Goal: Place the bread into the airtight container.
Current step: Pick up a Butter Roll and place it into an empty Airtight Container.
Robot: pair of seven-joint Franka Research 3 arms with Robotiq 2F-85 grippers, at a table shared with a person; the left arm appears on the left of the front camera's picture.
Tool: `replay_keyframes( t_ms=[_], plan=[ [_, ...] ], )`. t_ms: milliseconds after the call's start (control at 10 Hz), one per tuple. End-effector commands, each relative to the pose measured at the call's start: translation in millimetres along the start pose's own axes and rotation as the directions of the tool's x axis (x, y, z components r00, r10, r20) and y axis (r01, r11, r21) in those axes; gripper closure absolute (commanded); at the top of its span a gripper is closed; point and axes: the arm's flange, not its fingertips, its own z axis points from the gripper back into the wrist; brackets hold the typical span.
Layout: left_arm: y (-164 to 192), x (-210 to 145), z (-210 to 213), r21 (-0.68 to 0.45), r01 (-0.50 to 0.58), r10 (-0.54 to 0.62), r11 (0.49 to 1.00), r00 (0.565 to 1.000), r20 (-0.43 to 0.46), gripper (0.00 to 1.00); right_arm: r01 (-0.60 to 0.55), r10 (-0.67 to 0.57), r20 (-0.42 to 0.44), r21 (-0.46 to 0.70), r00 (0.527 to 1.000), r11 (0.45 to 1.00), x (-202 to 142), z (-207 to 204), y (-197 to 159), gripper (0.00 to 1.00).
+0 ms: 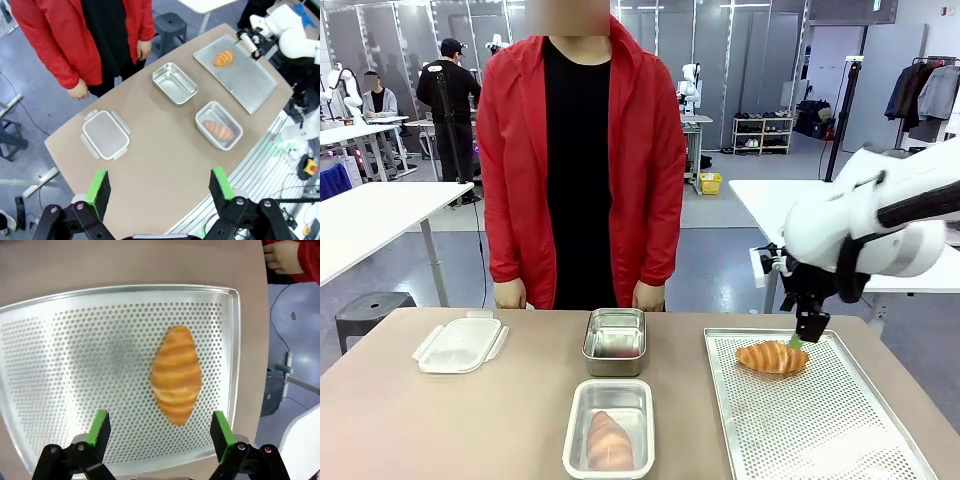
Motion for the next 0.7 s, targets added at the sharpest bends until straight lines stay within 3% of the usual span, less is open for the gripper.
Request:
replay_keyframes(
  t_ms=[0, 200, 600],
  plan=[
    [-1, 0, 1, -0.012, 0.007, -0.007, 1.000, 1.000, 0.006, 0.00, 0.012, -0.012, -0.018, 0.009, 1.000, 1.000, 6, -15, -25, 0.00],
    [-1, 0, 1, -0.012, 0.007, -0.007, 1.000, 1.000, 0.006, 0.00, 0.012, -0.009, -0.075, 0.037, 0.997, 0.999, 6, -40, -43, 0.00],
    [-1, 0, 1, -0.012, 0.007, -0.007, 1.000, 1.000, 0.006, 0.00, 0.081, -0.070, -0.086, 0.125, 0.994, 0.989, -8, -80, -59, 0.00]
  ],
)
